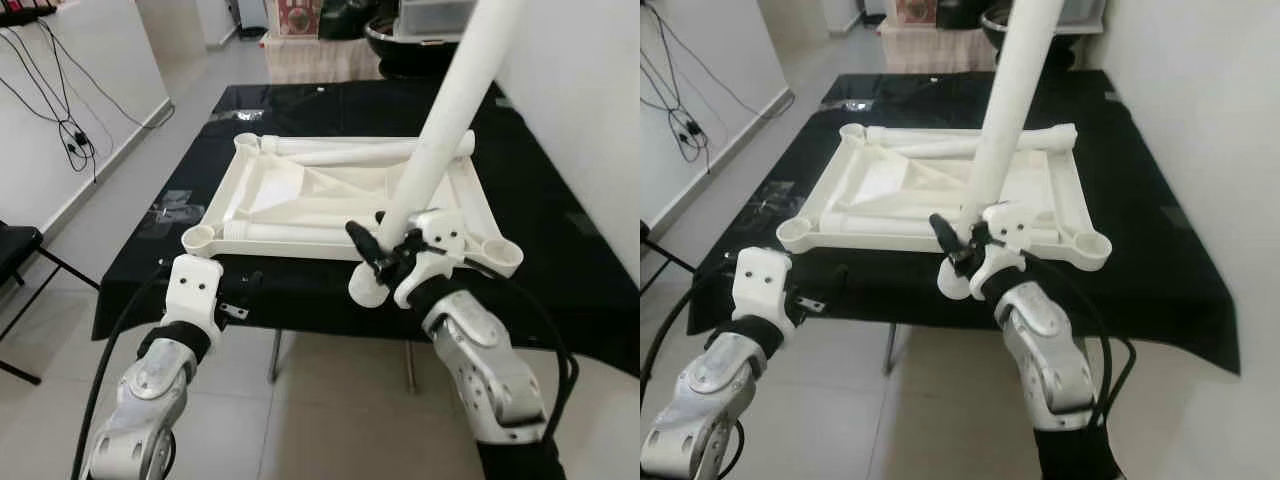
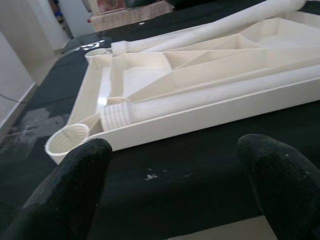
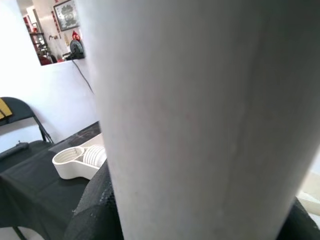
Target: Building children table
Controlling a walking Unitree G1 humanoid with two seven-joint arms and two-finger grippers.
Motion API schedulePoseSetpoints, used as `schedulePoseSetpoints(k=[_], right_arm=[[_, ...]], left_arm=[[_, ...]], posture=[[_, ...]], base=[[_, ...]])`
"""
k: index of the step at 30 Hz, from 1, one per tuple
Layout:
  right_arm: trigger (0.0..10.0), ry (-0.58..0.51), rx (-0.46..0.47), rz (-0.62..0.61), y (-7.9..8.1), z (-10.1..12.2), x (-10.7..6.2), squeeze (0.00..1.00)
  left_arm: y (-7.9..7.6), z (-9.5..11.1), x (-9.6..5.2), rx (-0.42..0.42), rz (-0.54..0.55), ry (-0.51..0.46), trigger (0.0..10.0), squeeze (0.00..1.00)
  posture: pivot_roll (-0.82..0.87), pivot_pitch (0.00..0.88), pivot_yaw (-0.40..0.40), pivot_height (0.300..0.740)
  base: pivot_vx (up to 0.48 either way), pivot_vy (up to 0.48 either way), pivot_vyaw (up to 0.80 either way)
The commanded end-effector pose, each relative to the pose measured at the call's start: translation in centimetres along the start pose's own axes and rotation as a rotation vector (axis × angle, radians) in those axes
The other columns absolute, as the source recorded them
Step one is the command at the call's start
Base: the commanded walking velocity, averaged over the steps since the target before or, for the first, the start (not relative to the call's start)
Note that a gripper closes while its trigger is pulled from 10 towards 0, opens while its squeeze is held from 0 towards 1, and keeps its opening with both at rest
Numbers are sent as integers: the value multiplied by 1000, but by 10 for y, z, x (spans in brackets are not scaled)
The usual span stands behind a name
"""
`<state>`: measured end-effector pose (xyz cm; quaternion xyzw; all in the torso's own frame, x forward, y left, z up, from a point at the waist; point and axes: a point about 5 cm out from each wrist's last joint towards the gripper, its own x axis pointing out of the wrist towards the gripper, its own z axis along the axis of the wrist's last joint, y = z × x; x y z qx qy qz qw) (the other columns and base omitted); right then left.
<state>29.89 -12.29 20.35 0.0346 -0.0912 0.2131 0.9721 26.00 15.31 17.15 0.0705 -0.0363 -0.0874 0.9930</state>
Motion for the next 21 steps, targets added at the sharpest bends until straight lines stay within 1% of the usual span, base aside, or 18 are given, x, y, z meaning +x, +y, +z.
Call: schedulePoseSetpoints(k=[1, 4, 11, 13, 18, 21], right_arm=[[10000, -30, 3, 3, 0, 7, 1, 0], [10000, -32, -6, 2, 0, 8, 2, 0], [10000, -29, -9, 8, 1, 7, 2, 0], [10000, -9, -6, 6, 2, 3, 1, 0], [10000, -9, -4, 12, 3, 3, 2, 0], [10000, -14, -2, 13, 4, 3, 2, 0]], left_arm=[[-4, -4, 0, -2, -5, 23, 10000, 0], [-6, -5, -1, -5, -13, 22, 10000, 0], [-6, -5, -2, -9, -16, 26, 10000, 0], [-6, -5, -2, -11, -14, 28, 10000, 0], [-6, -5, -2, -12, -17, 28, 10000, 0], [-6, -4, -2, -13, -18, 24, 10000, 0]], posture=[[-76, 74, 28, 740], [-76, 75, 27, 740], [-74, 78, 25, 740], [-74, 79, 26, 740], [-74, 78, 26, 740], [-75, 77, 26, 740]], base=[[0, 0, 0], [0, 0, 0], [353, 0, 0], [360, 0, 0], [359, 0, -800], [361, 0, 0]])
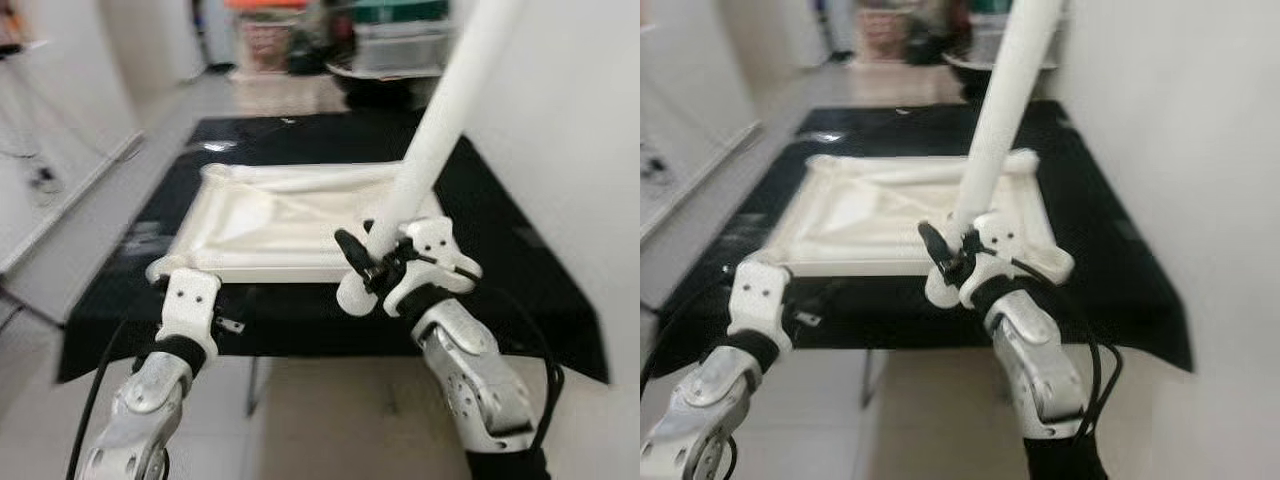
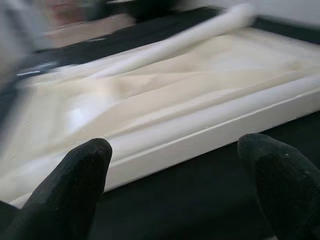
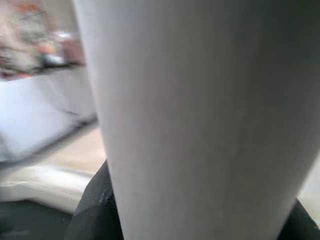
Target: Building children table
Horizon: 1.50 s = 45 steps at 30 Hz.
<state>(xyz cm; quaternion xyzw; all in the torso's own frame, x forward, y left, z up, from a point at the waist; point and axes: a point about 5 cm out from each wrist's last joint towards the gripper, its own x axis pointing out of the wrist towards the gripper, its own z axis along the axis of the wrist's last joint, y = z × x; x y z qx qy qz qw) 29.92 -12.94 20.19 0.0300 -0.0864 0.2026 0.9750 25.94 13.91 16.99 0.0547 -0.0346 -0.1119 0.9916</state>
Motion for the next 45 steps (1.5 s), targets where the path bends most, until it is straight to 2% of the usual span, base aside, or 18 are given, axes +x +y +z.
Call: schedulePoseSetpoints(k=[1, 6, 11, 13, 20, 22, 25, 28, 29, 30, 32, 33, 36, 37, 38, 39, 45], right_arm=[[10000, -25, 7, 36, 10, 5, 5, 0], [10000, -27, 9, 44, 12, 5, 5, 0], [10000, -27, 4, 51, 13, 5, 5, 0], [10000, -27, -2, 54, 12, 6, 4, 0], [10000, -20, -15, 71, 10, 7, 2, 0], [10000, 2, -33, 140, 12, 6, 0, 0], [10000, 6, -36, 153, 12, 6, 0, 0], [10000, 43, -70, 294, 16, 5, -7, 0], [10000, 43, -70, 294, 16, 5, -7, 0], [10000, 59, -84, 339, 16, 4, -9, 0], [10000, 68, -92, 363, 17, 4, -9, 0], [10000, 74, -97, 384, 17, 4, -10, 0], [10000, 79, -104, 405, 16, 5, -10, 0], [10000, 90, -124, 427, 9, 7, -8, 0], [10000, 90, -124, 427, 9, 7, -8, 0], [10000, 93, -140, 436, 2, 10, -6, 0], [10000, 81, -161, 441, -12, 18, 2, 0]], left_arm=[[8, -4, -4, 19, 30, 26, 10000, 0], [7, -4, -3, 17, 28, 25, 10000, 0], [6, -6, -4, -14, 32, 31, 10000, 0], [-1, -13, -9, -27, -18, 70, 10000, 0], [-15, -15, -16, -79, -106, 87, 10000, 0], [-20, -14, -24, -108, -159, 86, 10000, 0], [-21, -14, -25, -111, -165, 85, 10000, 0], [-17, -19, -36, -139, -181, 115, 10000, 0], [-17, -19, -36, -139, -181, 115, 10000, 0], [-16, -21, -40, -137, -186, 120, 1098, 0], [-16, -21, -41, -134, -190, 122, 1098, 0], [-16, -21, -43, -131, -200, 123, 0, 0], [-18, -21, -47, -117, -221, 126, 0, 0], [-21, -23, -55, -74, -262, 137, 0, 0], [-21, -23, -55, -74, -262, 137, 0, 0], [-21, -24, -62, -42, -283, 145, 0, 0], [-22, -24, -67, -8, -311, 141, 0, 0]], posture=[[-75, 77, 26, 740], [-74, 76, 28, 740], [-77, 75, 30, 740], [-82, 74, 32, 740], [-80, 74, 31, 740], [-78, 74, 34, 740], [-78, 74, 34, 740], [-74, 80, 33, 740], [-74, 80, 33, 740], [-73, 81, 31, 740], [-73, 81, 31, 740], [-70, 91, 31, 740], [-67, 99, 29, 740], [-59, 115, 27, 740], [-59, 115, 27, 740], [-52, 131, 26, 740], [-48, 147, 26, 740]], base=[[360, 0, 0], [355, 0, 0], [0, 0, 0], [0, -236, 0], [0, -472, 0], [0, -401, 0], [0, -401, 0], [0, 0, 0], [0, 0, 0], [0, 0, 0], [0, 0, 0], [0, 0, 0], [0, 0, 0], [0, 0, 0], [0, 0, 0], [0, 0, 0], [0, 0, 0]])
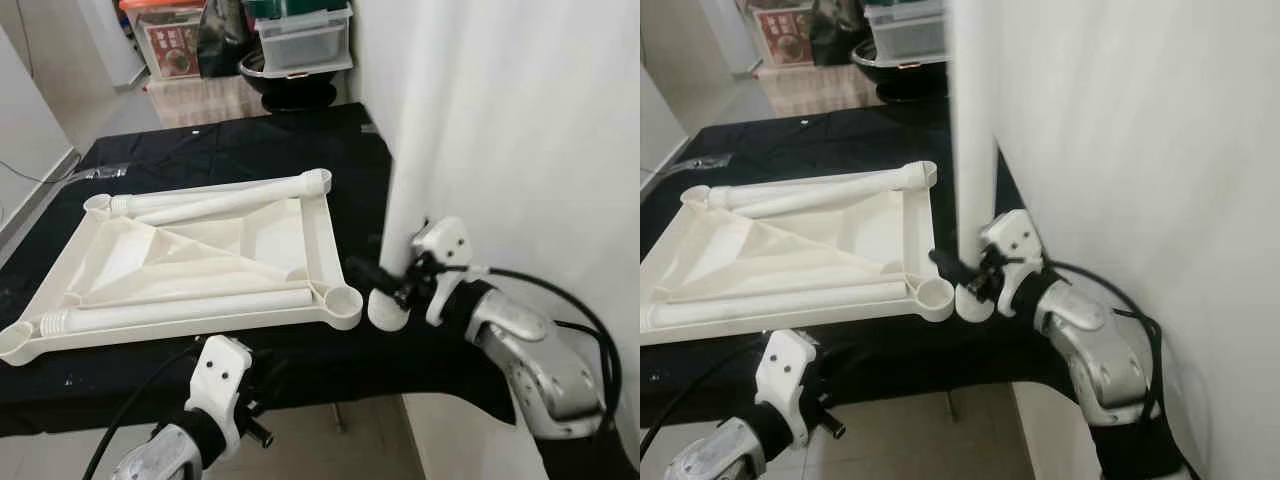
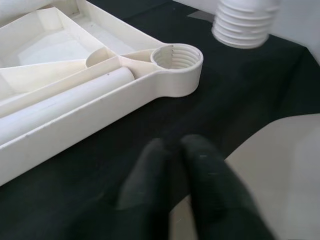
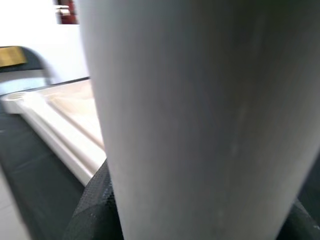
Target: Building children table
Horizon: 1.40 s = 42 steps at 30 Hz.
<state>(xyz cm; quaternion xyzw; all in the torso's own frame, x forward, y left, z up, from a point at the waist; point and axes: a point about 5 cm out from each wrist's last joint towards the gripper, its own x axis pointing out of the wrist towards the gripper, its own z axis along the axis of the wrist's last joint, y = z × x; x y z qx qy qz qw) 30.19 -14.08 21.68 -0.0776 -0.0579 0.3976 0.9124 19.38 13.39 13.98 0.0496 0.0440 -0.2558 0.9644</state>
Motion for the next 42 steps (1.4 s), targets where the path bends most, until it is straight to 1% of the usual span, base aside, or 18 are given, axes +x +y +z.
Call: schedulePoseSetpoints(k=[1, 2, 4, 8, 13, 16, 17, 18, 19, 20, 21, 22, 26, 29, 32, 35, 37, 42], right_arm=[[10000, -22, -7, 16, -4, 4, 1, 0], [10000, -22, -7, 16, -4, 4, 1, 0], [10000, -34, -15, 55, -5, 8, 10, 0], [10000, -54, -2, 94, -4, 11, 18, 0], [10000, -98, 41, 170, -6, 13, 32, 0], [10000, -107, 62, 192, -8, 13, 34, 0], [10000, -119, 86, 222, -10, 13, 34, 0], [10000, -132, 106, 264, -12, 15, 33, 0], [10000, -138, 118, 301, -13, 16, 31, 0], [10000, -138, 118, 301, -13, 16, 31, 0], [10000, -135, 115, 358, -16, 17, 26, 0], [10000, -130, 112, 377, -17, 17, 23, 0], [10000, -110, 99, 428, -22, 16, 15, 0], [10000, -112, 93, 432, -25, 16, 12, 0], [10000, -112, 82, 434, -23, 16, 13, 0], [10000, -118, 59, 449, -14, 15, 20, 0], [10000, -118, 59, 449, -14, 15, 20, 0], [10000, -116, 0, 512, 0, 17, 35, 0]], left_arm=[[-1, 0, -2, 31, -15, 4, 0, 0], [-1, 0, -2, 31, -15, 4, 0, 0], [-4, 3, -3, 46, -34, -5, 0, 0], [-4, 5, -3, 51, -39, -13, 0, 0], [-5, 11, -2, 66, -31, -44, 0, 0], [-5, 13, -2, 68, -30, -49, 0, 0], [-5, 14, -2, 74, -29, -53, 0, 0], [-5, 15, -2, 82, -28, -50, 10000, 0], [-5, 15, -3, 87, -26, -49, 10000, 0], [-5, 15, -3, 87, -26, -49, 10000, 0], [-6, 16, -6, 86, -26, -48, 10000, 0], [-6, 16, -7, 85, -27, -49, 10000, 0], [-7, 16, -11, 84, -29, -49, 10000, 0], [-8, 16, -12, 82, -32, -48, 10000, 0], [-9, 16, -13, 83, -36, -49, 10000, 0], [-11, 16, -14, 85, -48, -48, 10000, 0], [-11, 16, -14, 85, -48, -48, 10000, 0], [-17, 16, -17, 82, -80, -45, 10000, 0]], posture=[[-48, 147, 26, 740], [-48, 147, 26, 740], [-46, 164, 25, 740], [-45, 168, 25, 740], [-20, 203, 20, 740], [-17, 206, 20, 740], [-10, 215, 20, 740], [-2, 228, 24, 740], [0, 230, 25, 740], [0, 230, 25, 740], [9, 245, 32, 740], [9, 245, 32, 740], [13, 259, 36, 740], [13, 265, 37, 740], [12, 269, 38, 740], [11, 278, 38, 740], [11, 278, 38, 740], [14, 282, 31, 740]], base=[[0, 0, 0], [0, 0, 0], [0, 0, 0], [0, 0, 0], [0, 0, 0], [0, 0, 0], [0, 0, 0], [0, 0, 0], [0, 0, 0], [0, 0, 0], [0, 0, 0], [0, 0, 0], [0, 0, 0], [0, 0, 0], [0, 0, 0], [0, 0, 0], [0, 0, 0], [0, 0, 0]])
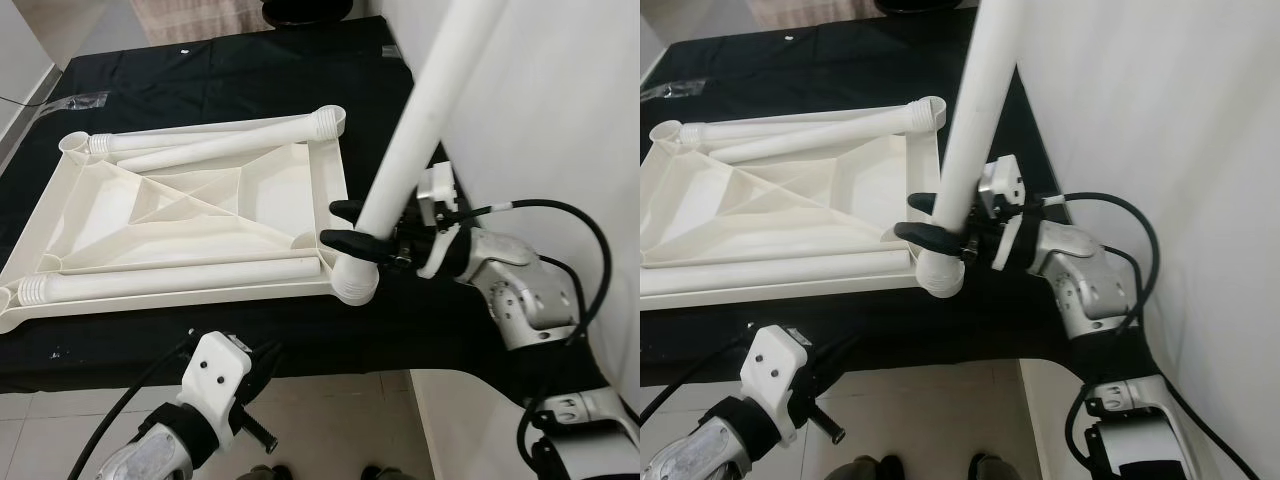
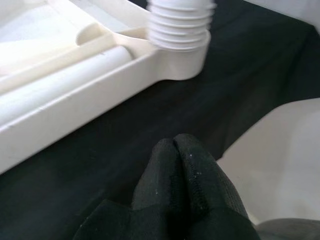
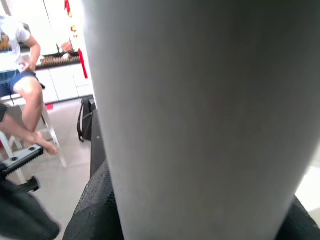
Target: Building children table
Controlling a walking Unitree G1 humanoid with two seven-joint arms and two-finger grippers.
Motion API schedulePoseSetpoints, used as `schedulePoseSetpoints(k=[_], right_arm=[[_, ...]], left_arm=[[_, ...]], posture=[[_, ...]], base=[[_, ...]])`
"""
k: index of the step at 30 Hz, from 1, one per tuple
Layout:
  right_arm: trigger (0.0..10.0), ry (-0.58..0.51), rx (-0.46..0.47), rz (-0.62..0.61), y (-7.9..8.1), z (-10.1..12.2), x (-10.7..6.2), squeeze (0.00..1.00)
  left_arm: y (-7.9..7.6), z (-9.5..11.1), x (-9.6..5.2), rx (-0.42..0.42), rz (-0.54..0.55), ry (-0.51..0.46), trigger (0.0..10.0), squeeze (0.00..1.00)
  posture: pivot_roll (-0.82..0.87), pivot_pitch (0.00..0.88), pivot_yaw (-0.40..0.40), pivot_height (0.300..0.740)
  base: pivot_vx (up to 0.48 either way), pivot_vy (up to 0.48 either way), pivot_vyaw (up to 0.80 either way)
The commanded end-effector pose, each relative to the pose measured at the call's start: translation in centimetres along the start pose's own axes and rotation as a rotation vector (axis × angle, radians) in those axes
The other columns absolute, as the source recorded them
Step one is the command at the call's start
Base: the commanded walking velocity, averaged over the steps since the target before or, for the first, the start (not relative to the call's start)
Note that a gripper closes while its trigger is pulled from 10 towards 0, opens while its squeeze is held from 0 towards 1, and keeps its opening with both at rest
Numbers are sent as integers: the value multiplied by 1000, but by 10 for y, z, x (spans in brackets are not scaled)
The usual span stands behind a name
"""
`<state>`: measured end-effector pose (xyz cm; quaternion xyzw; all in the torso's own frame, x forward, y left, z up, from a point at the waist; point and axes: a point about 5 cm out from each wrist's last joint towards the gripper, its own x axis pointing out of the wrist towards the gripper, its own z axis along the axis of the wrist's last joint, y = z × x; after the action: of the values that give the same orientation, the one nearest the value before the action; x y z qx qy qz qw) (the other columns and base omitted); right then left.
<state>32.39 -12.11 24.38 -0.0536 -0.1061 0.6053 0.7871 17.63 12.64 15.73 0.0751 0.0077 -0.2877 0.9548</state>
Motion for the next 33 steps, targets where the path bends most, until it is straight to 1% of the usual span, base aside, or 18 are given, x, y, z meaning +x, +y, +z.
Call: schedulePoseSetpoints(k=[1, 2, 4, 5, 6, 11, 13, 15, 16, 17, 22, 30, 32, 33], right_arm=[[10000, 45, -10, 56, 7, -7, 9, 0], [10000, 45, -10, 56, 7, -7, 9, 0], [10000, 75, -42, 105, 8, -5, 13, 0], [10000, 75, -42, 105, 8, -5, 13, 0], [10000, 101, -63, 128, 8, -4, 14, 0], [10000, 132, -85, 152, 7, -4, 14, 0], [10000, 160, -94, 158, -2, -1, 8, 0], [10000, 160, -94, 158, -2, -1, 8, 0], [10000, 172, -93, 163, -6, 2, 2, 0], [10000, 173, -90, 166, -7, 3, -1, 0], [10000, 174, -84, 178, -9, 8, -6, 0], [10000, 191, -72, 226, -7, 9, -9, 0], [10000, 190, -71, 254, -3, 8, -4, 0], [10000, 190, -71, 254, -3, 8, -4, 0]], left_arm=[[-3, -1, -4, 7, -20, 13, 10000, 0], [-3, -1, -4, 7, -20, 13, 10000, 0], [-4, -1, -3, 1, -21, 10, 10000, 0], [-4, -1, -3, 1, -21, 10, 10000, 0], [-4, -1, -3, -2, -25, 8, 10000, 0], [-5, -2, -2, -8, -31, 5, 10000, 0], [-7, -3, -2, -14, -40, 4, 10000, 0], [-7, -3, -2, -14, -40, 4, 10000, 0], [-8, -3, -2, -18, -43, 5, 10000, 0], [-9, -3, -2, -20, -43, 5, 10000, 0], [-9, -4, -4, -28, -46, 7, 10000, 0], [-10, -4, -5, -34, -51, 6, 10000, 0], [-10, -4, -5, -35, -53, 4, 10000, 0], [-10, -4, -5, -35, -53, 4, 10000, 0]], posture=[[14, 282, 30, 740], [14, 282, 30, 740], [5, 285, 22, 740], [5, 285, 22, 740], [1, 285, 20, 740], [-4, 284, 14, 740], [-6, 279, 8, 740], [-6, 279, 8, 740], [-5, 275, 9, 740], [-5, 274, 9, 740], [-8, 268, 12, 740], [-9, 265, 9, 740], [-10, 269, 9, 740], [-10, 269, 9, 740]], base=[[0, 0, 0], [0, 0, 0], [0, 0, 0], [0, 0, 0], [0, 0, 0], [0, 0, 0], [0, 0, 0], [0, 0, 0], [0, 0, 0], [0, 0, 0], [0, 0, 0], [0, 0, 0], [0, 0, 0], [0, 0, 0]])
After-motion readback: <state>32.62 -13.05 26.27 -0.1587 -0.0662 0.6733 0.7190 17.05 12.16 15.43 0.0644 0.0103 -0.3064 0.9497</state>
